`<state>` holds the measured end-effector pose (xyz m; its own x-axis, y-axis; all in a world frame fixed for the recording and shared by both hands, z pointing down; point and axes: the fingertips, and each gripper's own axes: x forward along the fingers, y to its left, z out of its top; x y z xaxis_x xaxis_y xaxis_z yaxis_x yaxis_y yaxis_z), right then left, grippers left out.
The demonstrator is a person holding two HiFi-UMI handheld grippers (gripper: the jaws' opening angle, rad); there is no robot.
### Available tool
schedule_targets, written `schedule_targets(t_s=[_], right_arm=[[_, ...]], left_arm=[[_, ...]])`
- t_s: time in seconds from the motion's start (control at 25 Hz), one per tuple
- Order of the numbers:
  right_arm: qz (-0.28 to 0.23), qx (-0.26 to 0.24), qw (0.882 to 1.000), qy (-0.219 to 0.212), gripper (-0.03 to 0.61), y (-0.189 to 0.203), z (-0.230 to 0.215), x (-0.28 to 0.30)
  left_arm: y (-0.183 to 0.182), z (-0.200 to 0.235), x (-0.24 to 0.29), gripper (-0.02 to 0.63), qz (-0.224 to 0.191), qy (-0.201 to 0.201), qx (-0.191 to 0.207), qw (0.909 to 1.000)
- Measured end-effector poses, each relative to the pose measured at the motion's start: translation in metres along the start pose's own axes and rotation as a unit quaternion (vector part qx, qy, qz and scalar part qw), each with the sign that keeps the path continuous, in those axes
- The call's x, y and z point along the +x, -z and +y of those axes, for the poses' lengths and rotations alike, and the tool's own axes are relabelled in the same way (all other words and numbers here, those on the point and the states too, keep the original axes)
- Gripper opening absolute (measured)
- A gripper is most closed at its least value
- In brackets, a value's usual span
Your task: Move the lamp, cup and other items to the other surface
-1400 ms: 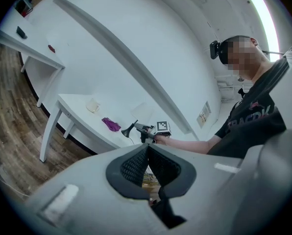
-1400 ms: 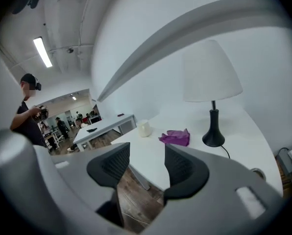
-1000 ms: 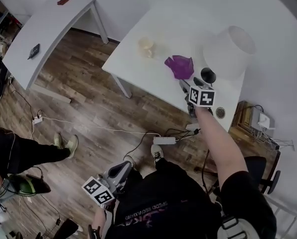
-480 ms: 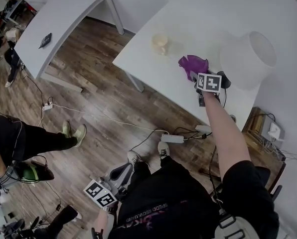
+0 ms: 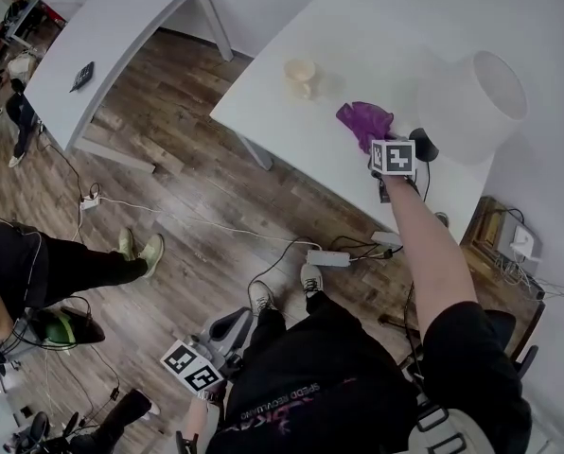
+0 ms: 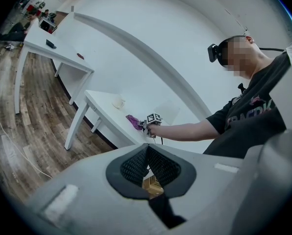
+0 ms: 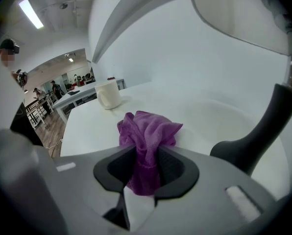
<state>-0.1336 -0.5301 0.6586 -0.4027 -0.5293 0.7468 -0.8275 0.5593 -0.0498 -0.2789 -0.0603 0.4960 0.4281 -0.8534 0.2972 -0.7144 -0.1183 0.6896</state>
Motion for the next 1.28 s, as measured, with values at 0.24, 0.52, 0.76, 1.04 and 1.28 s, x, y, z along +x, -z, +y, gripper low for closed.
schedule_targets(t_s=[0.24,0.52,0.76,1.04,1.28], right_arm=[[-0.059,0.017,0.998,-0.022,0.097,-0.011,0.024,-0.040],[-0.133,0.059,0.988,-0.046,0.094,-0.008,0.057,-0.121],[-0.174,0.086,0.980,-0.039,0.094,0.016,0.080,-0.194],[-0.201,0.122,0.972,-0.004,0.095,0.058,0.085,-0.269],[-0.214,0.163,0.961,0.061,0.095,0.122,0.072,-0.341]], left_arm=[[-0.010,0.002,-0.010,-0.005,0.008,0.030,0.018,0.9993],[-0.019,-0.002,-0.022,-0.005,0.028,0.092,0.041,0.9946],[-0.020,-0.004,-0.033,-0.005,0.053,0.153,0.057,0.9852],[-0.010,-0.020,-0.031,-0.005,0.096,0.232,0.068,0.9655],[0.023,-0.039,-0.030,-0.005,0.163,0.307,0.066,0.9352]])
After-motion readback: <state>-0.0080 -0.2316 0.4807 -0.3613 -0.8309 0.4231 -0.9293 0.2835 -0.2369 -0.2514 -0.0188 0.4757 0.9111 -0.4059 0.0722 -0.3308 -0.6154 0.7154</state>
